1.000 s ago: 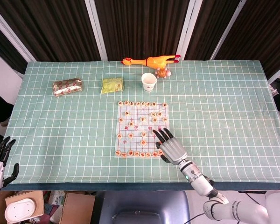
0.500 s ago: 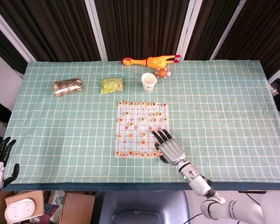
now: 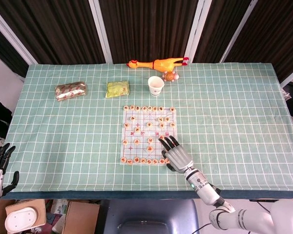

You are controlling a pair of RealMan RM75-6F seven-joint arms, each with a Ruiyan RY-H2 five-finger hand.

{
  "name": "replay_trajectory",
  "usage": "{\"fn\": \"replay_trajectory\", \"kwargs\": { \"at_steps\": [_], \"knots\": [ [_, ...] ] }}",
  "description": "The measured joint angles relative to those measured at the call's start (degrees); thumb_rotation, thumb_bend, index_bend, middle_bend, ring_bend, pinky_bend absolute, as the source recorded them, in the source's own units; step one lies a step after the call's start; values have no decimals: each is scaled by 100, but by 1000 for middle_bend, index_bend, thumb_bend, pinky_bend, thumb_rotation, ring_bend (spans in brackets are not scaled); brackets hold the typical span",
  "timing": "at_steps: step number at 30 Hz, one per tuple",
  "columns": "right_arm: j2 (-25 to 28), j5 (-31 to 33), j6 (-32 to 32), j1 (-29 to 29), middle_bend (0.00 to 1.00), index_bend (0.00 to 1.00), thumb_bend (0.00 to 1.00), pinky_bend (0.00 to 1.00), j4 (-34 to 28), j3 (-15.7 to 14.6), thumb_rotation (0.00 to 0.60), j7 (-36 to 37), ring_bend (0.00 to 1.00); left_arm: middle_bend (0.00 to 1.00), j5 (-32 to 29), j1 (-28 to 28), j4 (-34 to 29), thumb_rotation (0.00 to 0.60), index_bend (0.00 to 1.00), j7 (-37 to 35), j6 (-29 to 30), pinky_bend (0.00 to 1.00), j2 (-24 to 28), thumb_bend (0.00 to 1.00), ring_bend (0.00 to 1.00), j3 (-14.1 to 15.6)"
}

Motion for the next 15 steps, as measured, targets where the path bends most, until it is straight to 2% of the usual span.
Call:
{"fn": "replay_trajectory", "kwargs": {
  "at_steps": [9,15],
  "knots": [
    [166,-206,307,-63,147,643,443,14,-210,-6,600,292,0,0,-22,7,-6,600,0,0,-8,61,4,494,6,-8],
    [210,-118,361,-8,158,643,443,14,-299,258,600,523,0,0,-13,24,-8,600,0,-10,21,60,17,494,6,-10]
  ]
}}
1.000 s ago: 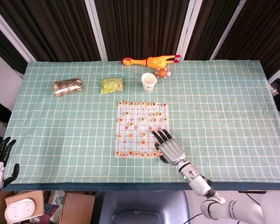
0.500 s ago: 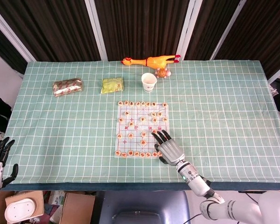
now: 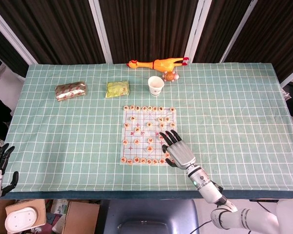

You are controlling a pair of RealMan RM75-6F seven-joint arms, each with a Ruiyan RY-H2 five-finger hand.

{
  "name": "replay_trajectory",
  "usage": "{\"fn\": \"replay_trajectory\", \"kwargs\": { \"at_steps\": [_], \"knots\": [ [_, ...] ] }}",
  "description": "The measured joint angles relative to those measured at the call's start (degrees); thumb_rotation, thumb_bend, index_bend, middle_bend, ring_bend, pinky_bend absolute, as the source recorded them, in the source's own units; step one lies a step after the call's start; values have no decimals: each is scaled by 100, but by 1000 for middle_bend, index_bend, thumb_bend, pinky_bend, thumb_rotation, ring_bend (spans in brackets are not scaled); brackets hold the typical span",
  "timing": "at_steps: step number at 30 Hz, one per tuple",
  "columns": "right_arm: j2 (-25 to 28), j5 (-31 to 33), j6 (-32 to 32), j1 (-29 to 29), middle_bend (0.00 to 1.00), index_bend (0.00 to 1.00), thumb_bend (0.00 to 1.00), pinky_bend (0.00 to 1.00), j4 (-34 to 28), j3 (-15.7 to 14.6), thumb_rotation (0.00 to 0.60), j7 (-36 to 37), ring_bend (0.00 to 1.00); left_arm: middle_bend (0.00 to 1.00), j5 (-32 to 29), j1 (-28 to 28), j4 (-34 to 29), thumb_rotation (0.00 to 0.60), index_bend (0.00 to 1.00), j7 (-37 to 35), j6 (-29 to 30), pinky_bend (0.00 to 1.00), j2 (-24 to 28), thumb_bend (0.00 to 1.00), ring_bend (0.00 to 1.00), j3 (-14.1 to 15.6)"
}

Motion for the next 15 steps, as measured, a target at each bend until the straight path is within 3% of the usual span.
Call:
{"fn": "replay_trajectory", "kwargs": {
  "at_steps": [7,15],
  "knots": [
    [-249,228,-78,281,164,643,443,14,215,398,600,199,0,0,-61,6,-4,600,1,-3,-19,61,25,493,6,-21],
    [-614,611,-402,557,164,643,443,14,706,480,600,-200,0,0,-43,55,3,600,2,-47,77,60,49,493,6,-30]
  ]
}}
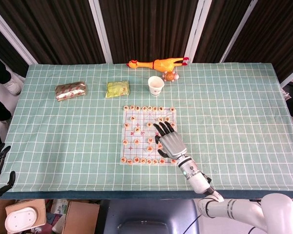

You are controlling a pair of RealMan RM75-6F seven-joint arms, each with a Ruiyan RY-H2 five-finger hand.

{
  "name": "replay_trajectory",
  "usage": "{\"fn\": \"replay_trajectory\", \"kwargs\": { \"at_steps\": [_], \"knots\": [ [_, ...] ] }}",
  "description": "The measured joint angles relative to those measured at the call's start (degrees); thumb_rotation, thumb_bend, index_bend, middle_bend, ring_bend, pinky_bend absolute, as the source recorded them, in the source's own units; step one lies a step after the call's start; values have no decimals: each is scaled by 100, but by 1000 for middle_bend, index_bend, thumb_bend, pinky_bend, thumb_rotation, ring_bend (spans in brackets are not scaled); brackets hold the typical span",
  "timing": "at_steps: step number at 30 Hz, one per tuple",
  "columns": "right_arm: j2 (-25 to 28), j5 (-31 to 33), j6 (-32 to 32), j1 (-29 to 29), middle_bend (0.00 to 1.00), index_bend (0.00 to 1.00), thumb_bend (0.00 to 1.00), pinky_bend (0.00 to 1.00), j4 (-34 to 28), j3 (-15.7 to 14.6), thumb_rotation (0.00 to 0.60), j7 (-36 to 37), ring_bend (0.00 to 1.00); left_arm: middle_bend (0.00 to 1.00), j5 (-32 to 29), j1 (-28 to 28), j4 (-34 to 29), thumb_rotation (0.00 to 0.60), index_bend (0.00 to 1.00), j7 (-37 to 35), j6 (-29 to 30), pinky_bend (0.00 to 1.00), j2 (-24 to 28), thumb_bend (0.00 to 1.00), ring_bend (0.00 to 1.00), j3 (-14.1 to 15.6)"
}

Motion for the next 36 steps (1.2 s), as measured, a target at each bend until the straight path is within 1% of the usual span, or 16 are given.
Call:
{"fn": "replay_trajectory", "kwargs": {
  "at_steps": [8,16,27,34,36],
  "knots": [
    [-236,194,-181,115,164,643,443,14,412,-68,600,-129,0,0,16,22,-5,600,1,-22,23,61,17,493,6,3],
    [-244,255,-206,132,164,641,443,14,489,-126,600,-106,0,0,32,-1,-8,600,1,37,-35,61,-2,493,6,16],
    [-172,371,-295,145,164,527,443,14,445,-182,600,-166,0,0,9,-14,-9,600,1,85,-75,61,-22,494,6,11],
    [-11,218,-115,88,163,495,443,15,199,-229,600,-54,0,0,33,-6,-1,600,2,82,-52,60,-18,494,6,14],
    [102,127,7,37,160,465,443,15,40,-252,600,-3,0,0,36,-5,3,600,1,90,-46,61,-19,493,6,14]
  ]
}}
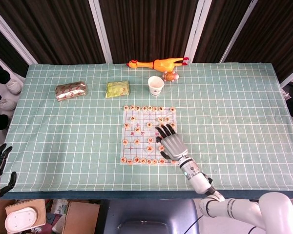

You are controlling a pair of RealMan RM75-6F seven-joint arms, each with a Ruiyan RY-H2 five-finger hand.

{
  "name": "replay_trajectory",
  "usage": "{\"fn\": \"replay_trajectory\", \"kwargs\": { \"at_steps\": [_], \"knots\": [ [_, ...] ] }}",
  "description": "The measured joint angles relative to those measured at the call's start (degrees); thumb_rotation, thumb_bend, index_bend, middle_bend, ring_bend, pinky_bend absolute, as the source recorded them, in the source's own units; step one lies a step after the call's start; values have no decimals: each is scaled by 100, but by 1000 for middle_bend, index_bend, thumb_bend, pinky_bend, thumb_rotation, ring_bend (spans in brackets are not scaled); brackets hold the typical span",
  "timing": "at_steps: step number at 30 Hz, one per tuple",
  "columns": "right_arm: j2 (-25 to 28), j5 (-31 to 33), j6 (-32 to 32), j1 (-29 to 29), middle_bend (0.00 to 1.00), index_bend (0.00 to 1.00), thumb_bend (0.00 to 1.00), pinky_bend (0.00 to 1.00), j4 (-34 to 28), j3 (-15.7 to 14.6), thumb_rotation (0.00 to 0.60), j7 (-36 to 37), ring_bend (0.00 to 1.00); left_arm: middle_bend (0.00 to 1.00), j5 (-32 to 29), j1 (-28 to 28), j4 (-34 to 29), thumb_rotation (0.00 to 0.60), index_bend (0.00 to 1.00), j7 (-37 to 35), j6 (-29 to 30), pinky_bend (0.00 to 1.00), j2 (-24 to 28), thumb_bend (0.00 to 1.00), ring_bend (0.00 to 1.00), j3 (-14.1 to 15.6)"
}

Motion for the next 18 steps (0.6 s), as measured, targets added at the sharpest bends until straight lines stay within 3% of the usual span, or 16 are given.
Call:
{"fn": "replay_trajectory", "kwargs": {
  "at_steps": [4,10,14,18],
  "knots": [
    [319,-216,352,-165,143,384,443,14,-440,-64,600,109,0,0,-1,1,2,600,1,10,0,61,0,494,6,-1],
    [1205,-604,1201,-713,0,18,406,0,-1294,-304,600,260,0,0,-8,7,-11,600,0,107,8,60,-16,494,7,-1],
    [2525,-713,2045,-1602,0,0,383,0,-2079,-711,600,448,0,0,-23,-12,-7,600,0,213,-14,59,-67,494,6,-15],
    [3446,-710,3189,-2648,0,0,374,0,-2328,-972,600,942,0,0,-90,-39,-6,600,0,397,-83,59,-130,495,5,-30]
  ]
}}
